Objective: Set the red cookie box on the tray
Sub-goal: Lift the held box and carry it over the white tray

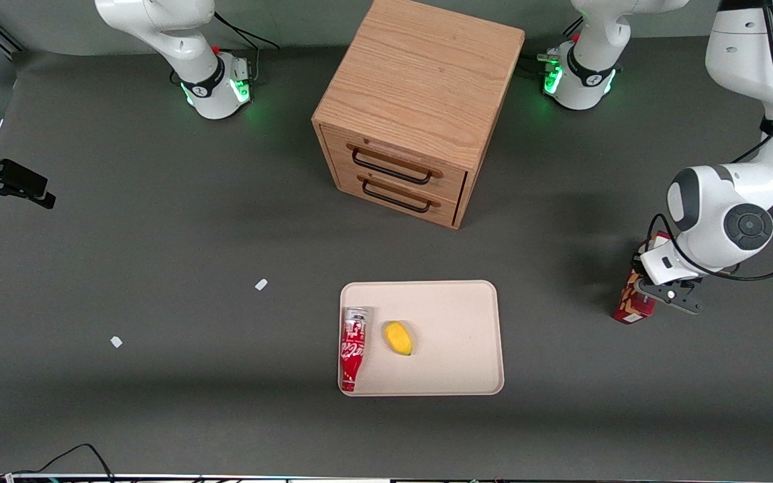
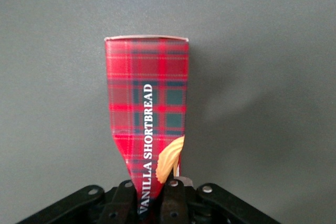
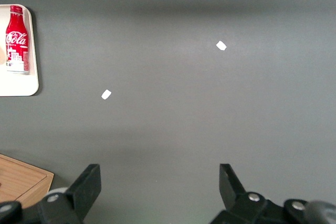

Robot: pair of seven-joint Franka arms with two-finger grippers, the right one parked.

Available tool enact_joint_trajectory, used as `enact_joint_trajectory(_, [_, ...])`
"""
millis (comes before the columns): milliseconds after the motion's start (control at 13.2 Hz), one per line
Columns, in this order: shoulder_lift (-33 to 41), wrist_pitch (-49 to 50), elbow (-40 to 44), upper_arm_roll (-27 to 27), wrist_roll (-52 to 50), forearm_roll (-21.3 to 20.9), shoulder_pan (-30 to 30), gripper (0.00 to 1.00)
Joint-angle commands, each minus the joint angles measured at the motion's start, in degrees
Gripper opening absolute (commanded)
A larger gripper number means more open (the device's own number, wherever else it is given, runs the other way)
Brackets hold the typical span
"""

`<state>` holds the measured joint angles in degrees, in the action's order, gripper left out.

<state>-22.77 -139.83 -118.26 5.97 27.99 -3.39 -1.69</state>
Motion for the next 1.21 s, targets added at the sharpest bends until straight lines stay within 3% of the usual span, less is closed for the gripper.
enact_joint_trajectory(0, [1.23,7.70,4.85,0.89,0.04,0.31,-0.86,0.00])
enact_joint_trajectory(528, [3.00,32.57,26.46,0.45,-6.44,1.89,-1.38,0.00])
enact_joint_trajectory(906, [-1.03,45.68,42.55,-7.10,-25.49,3.47,-4.19,0.00])
enact_joint_trajectory(1132, [-7.18,47.11,50.99,-10.52,-36.48,3.91,-6.48,0.00])
